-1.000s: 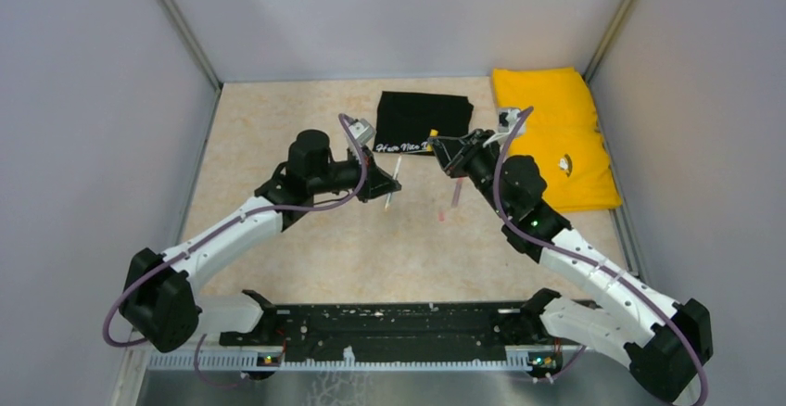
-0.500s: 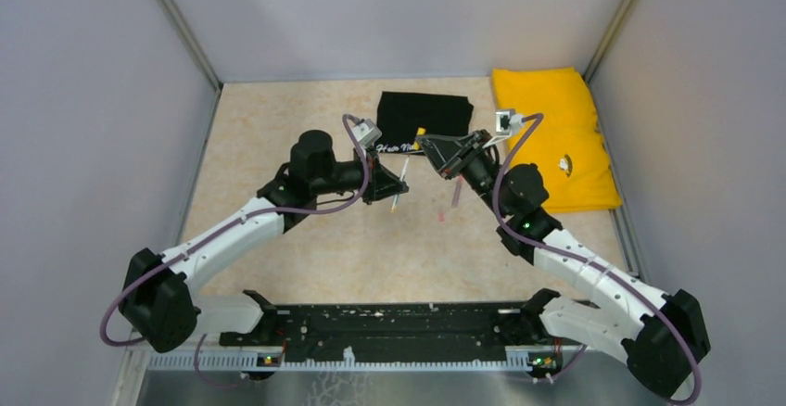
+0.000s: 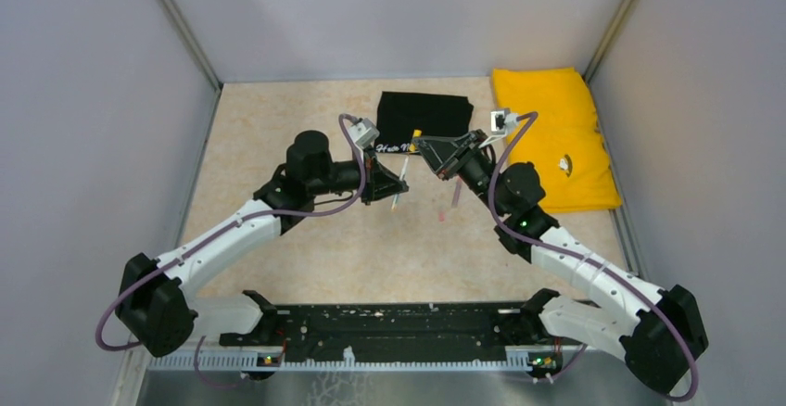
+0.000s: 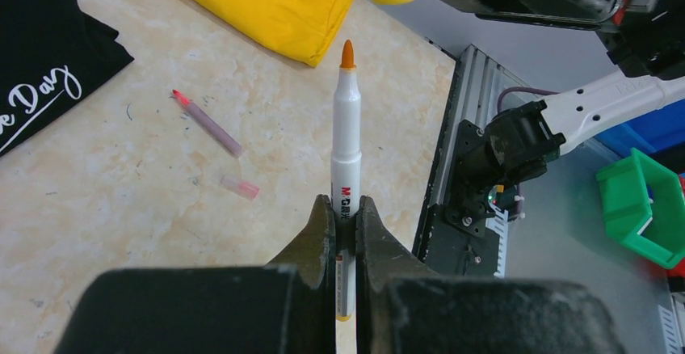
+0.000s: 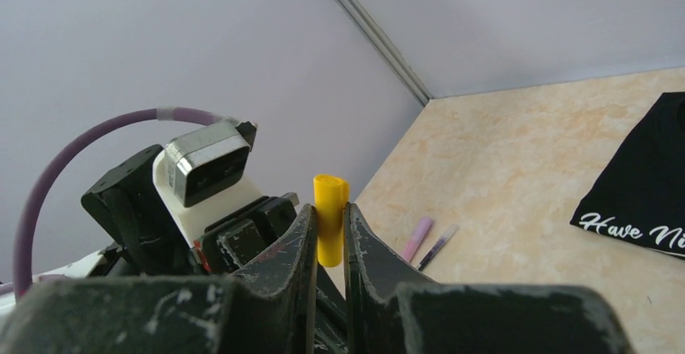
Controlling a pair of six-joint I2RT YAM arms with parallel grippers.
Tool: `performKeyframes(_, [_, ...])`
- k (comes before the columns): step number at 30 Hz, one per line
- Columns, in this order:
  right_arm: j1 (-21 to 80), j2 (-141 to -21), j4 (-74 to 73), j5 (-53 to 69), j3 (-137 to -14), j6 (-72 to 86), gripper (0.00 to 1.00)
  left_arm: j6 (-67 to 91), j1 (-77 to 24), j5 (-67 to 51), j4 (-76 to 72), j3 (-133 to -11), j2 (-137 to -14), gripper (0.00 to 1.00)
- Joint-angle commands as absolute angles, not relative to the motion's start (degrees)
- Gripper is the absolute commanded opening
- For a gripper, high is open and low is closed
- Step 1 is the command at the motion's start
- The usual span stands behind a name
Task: Insert the pens into the pen caps
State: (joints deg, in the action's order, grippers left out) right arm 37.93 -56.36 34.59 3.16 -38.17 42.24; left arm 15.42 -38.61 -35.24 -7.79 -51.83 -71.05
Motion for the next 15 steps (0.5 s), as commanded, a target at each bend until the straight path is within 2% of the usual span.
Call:
performKeyframes(1, [37.2,-56.8,36.6,3.8,-39.1,42.3,0.0,15.0,-39.2,-37.5,-10.4,-51.8,-69.6,0.0])
performKeyframes(15, [37.2,-57.0,36.0,4.4,-39.5,42.6,0.0,14.6,-39.7,-38.0,-10.8,-51.3,-69.4,0.0])
